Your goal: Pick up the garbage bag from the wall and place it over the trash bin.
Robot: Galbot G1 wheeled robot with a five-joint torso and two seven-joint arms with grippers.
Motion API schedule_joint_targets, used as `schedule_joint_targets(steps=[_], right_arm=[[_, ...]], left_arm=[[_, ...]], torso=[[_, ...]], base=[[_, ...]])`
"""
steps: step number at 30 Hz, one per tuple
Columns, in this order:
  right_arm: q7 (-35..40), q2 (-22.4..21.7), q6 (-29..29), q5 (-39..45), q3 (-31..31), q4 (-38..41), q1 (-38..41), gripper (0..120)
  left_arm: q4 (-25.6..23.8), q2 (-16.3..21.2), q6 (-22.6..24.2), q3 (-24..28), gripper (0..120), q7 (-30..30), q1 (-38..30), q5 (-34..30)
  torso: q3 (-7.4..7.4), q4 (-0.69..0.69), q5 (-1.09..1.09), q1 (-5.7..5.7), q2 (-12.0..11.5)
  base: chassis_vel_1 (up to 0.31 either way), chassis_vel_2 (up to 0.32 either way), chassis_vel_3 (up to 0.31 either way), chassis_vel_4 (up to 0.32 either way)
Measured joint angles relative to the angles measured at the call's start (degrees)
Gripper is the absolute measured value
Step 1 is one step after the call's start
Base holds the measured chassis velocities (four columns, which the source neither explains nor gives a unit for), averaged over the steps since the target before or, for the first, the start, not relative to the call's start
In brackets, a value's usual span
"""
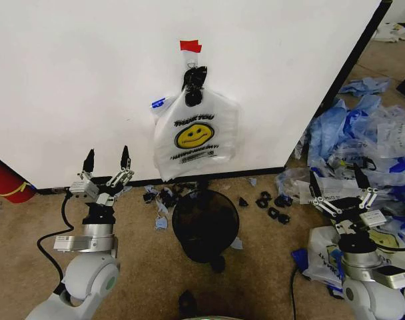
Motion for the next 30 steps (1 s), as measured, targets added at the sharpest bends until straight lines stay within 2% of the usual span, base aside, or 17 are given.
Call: schedule_joint_targets(steps=[7, 13, 14, 21, 22, 25, 27, 30], right_arm=[[0.71, 0.21, -0.13, -0.81, -0.44, -0.42, 0.39, 100], [9.27, 3.04, -2.51, -10.48, -5.75, -6.57, 4.70, 100], [9.27, 3.04, -2.51, -10.48, -5.75, -6.57, 4.70, 100], [20.59, 6.78, -5.55, -23.21, -12.70, -14.61, 10.38, 100], [20.59, 6.78, -5.55, -23.21, -12.70, -14.61, 10.38, 100], [25.68, 8.45, -6.94, -28.92, -15.85, -18.24, 12.92, 100], [26.95, 8.96, -7.93, -30.17, -17.49, -19.32, 13.81, 100], [25.34, 7.34, -10.39, -27.64, -20.64, -16.57, 12.42, 100]], left_arm=[[0.85, -0.33, -0.15, -0.10, 100, 0.42, -0.20, 0.37], [10.56, -4.24, -2.81, -1.85, 100, 5.19, -2.84, 5.18], [10.56, -4.24, -2.81, -1.85, 100, 5.19, -2.84, 5.18], [23.09, -9.30, -6.32, -4.06, 100, 11.38, -6.27, 11.41], [23.09, -9.30, -6.32, -4.06, 100, 11.38, -6.27, 11.41], [28.56, -11.47, -7.82, -5.01, 100, 14.11, -7.76, 14.16], [30.17, -12.46, -7.32, -4.57, 100, 15.93, -7.79, 13.77], [28.11, -12.31, -5.26, -3.57, 100, 16.73, -6.22, 12.46]], torso=[[0.00, 0.00, -0.02, 0.00, 0.00], [0.00, 0.00, 0.00, 0.00, 0.00], [0.00, 0.00, 0.00, 0.00, 0.00], [0.00, 0.00, -0.01, 0.00, 0.00], [0.00, 0.00, -0.01, 0.00, 0.00], [0.01, 0.00, -0.01, 0.00, 0.00], [0.01, 0.01, 0.02, 0.01, -0.01], [0.02, 0.01, -0.07, 0.01, 0.00]], base=[[0.000, 0.000, 0.000, 0.000], [0.000, 0.000, 0.000, 0.000], [0.000, 0.000, 0.000, 0.000], [0.000, 0.000, 0.000, 0.000], [0.000, 0.000, 0.000, 0.000], [0.000, 0.000, 0.000, 0.000], [0.000, 0.000, 0.000, 0.000], [0.000, 0.000, 0.000, 0.000]])
